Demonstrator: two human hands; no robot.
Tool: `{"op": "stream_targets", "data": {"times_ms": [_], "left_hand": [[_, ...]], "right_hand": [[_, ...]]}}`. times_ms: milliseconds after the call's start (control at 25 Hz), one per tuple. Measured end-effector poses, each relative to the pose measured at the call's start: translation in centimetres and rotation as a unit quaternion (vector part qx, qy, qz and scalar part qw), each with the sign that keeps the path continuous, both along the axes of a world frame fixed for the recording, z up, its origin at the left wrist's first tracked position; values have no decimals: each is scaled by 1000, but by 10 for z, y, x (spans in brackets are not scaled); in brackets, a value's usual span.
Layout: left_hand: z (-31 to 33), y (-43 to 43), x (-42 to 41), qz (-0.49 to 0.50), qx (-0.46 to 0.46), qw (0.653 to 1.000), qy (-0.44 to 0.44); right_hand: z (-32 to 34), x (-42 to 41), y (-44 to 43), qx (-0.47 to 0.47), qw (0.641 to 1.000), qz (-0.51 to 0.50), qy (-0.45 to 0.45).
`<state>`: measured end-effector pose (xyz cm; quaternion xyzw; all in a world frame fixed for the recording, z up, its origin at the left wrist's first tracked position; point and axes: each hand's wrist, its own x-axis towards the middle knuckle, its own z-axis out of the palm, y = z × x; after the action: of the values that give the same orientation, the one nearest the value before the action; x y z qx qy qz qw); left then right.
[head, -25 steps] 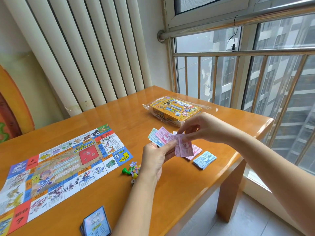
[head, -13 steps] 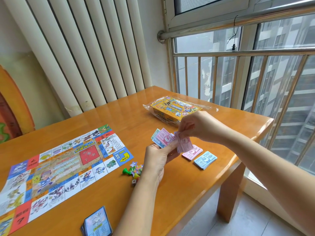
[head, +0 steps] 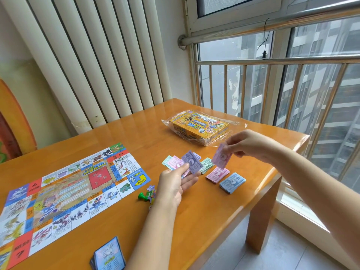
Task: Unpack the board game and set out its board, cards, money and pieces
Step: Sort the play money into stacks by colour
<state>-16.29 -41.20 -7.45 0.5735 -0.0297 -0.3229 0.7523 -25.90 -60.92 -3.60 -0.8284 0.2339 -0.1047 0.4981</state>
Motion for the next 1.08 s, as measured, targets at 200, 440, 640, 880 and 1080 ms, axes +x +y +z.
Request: {"op": "stream_targets", "data": {"times_ms": [200, 440, 640, 880, 1080], "left_hand": [[-1, -2, -6, -101, 94, 990, 21], [2, -2, -9, -127, 89, 987, 42], [2, -2, -11, -127, 77, 987, 59], [1, -3, -8, -50, 48, 998, -14], [2, -5, -16, -61, 49, 985, -153]], "right_hand": [[-29, 7, 13, 20, 999, -19, 36], [-34, 6, 22, -103, 992, -42, 58], [-30, 6, 22, -214, 969, -38, 118], [-23, 3, 31, -113, 992, -34, -34], [-8, 6, 45, -78, 991, 67, -83]]}}
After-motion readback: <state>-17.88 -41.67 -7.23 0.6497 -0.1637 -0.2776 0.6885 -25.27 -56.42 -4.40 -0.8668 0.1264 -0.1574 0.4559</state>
